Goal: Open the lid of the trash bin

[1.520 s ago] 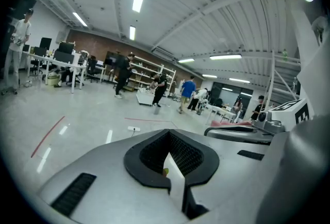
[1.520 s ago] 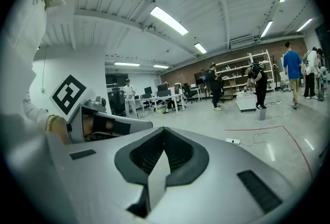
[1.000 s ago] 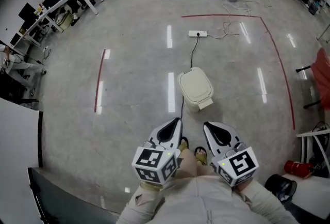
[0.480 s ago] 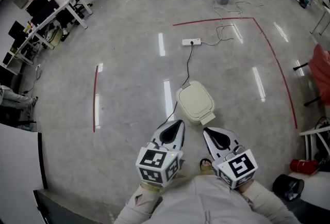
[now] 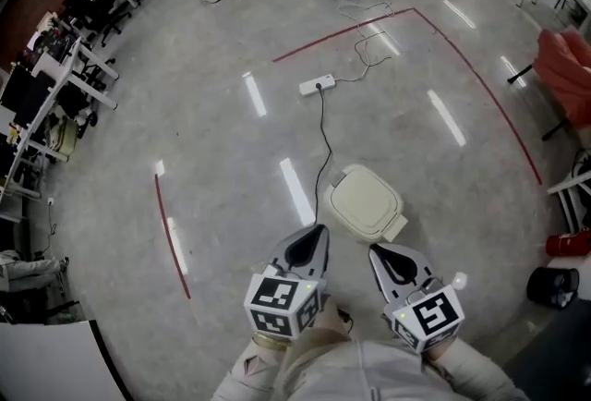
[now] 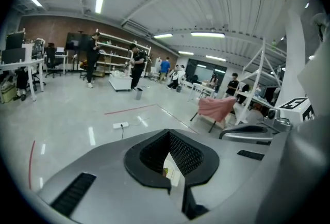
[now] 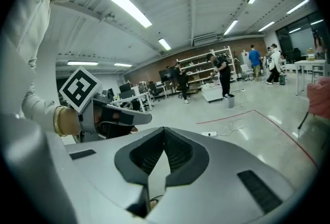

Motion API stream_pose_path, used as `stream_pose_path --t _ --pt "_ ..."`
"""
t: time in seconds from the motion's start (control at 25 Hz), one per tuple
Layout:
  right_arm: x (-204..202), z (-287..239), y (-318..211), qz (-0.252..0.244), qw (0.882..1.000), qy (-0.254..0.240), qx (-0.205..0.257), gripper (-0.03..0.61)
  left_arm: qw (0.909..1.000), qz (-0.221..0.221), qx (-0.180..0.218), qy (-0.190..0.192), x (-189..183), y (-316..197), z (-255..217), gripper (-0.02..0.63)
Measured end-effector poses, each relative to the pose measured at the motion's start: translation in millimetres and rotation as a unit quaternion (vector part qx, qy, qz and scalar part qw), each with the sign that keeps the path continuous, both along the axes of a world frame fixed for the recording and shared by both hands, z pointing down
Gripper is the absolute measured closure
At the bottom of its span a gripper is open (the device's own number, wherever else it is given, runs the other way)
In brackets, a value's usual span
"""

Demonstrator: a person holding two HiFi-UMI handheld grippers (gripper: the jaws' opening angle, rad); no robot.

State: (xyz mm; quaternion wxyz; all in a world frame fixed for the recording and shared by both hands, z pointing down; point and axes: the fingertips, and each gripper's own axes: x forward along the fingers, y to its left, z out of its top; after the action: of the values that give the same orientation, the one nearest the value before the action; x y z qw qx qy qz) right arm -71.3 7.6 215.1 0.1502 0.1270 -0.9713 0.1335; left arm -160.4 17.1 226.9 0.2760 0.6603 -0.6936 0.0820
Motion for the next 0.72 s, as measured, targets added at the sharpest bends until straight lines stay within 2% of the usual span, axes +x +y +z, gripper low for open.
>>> stream_pose_path --t 0.2,0.44,0.72 --pt "-35.4 31.9 -5.8 0.058 0.998 0.011 -0.018 0.578 0.9983 0.053 -0.025 0.005 -29.5 -18.8 35.0 0.609" --pt "-66.0 92.0 -8.7 0.116 0.991 0.056 -0.035 0.578 0.9908 0.111 -0.073 0.028 -54.1 -35.0 99.6 0.609" --pt "-81.7 164.3 -20.0 0.223 0.968 0.073 -0.085 0.578 0.9767 0.183 -0.109 0.026 -78.6 -67.3 181.8 0.609"
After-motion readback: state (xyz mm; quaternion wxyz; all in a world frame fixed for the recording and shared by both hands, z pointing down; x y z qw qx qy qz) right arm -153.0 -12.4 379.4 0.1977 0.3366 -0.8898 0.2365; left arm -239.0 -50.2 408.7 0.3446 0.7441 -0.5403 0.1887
